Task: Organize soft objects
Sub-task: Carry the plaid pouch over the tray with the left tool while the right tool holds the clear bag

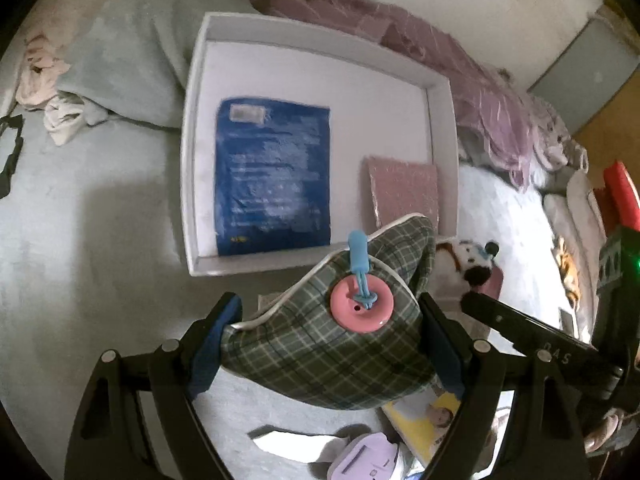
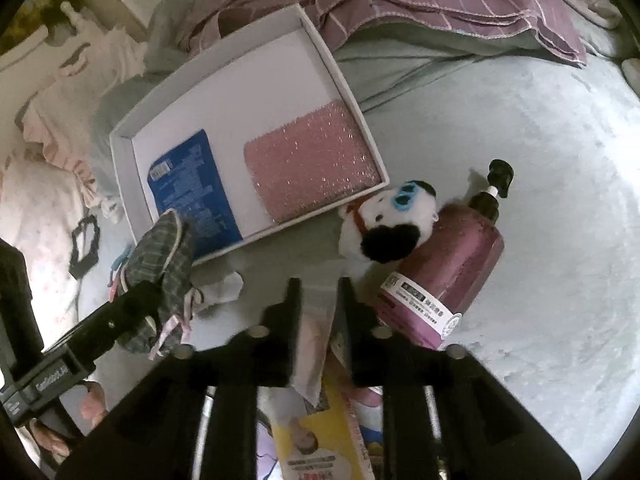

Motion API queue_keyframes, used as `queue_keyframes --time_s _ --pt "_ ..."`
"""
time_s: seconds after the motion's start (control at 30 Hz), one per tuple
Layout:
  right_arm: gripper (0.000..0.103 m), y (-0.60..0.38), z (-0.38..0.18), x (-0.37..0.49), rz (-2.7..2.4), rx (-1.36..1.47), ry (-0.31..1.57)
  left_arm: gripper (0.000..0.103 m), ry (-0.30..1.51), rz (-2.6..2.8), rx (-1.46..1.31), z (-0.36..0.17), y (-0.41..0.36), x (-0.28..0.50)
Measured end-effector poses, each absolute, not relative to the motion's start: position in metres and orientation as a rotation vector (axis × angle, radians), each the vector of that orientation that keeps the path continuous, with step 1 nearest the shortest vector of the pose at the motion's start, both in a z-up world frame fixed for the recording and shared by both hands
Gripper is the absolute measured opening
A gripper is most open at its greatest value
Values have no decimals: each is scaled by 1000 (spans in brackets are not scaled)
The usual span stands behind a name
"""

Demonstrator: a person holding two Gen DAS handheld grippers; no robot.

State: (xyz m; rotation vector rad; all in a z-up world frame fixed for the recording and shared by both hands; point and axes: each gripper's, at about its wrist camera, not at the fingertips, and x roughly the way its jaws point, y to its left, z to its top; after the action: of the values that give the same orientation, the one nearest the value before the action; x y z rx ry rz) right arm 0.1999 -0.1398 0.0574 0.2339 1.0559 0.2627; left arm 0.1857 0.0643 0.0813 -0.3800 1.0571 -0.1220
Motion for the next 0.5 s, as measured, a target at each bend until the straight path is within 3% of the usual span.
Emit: queue_keyframes --time_s 0.33,0.37,0.43,0.5 --pt "31 -129 36 206 330 237 1174 87 1099 -38 -240 73 44 189" --pt "29 -126 36 206 332 225 1174 87 1097 -28 -230 72 44 189" --pt "10 -122 35 205 331 208 1176 87 1089 0 -207 73 46 188" --pt "8 -121 34 205 342 212 1176 87 1081 15 -202 75 49 187"
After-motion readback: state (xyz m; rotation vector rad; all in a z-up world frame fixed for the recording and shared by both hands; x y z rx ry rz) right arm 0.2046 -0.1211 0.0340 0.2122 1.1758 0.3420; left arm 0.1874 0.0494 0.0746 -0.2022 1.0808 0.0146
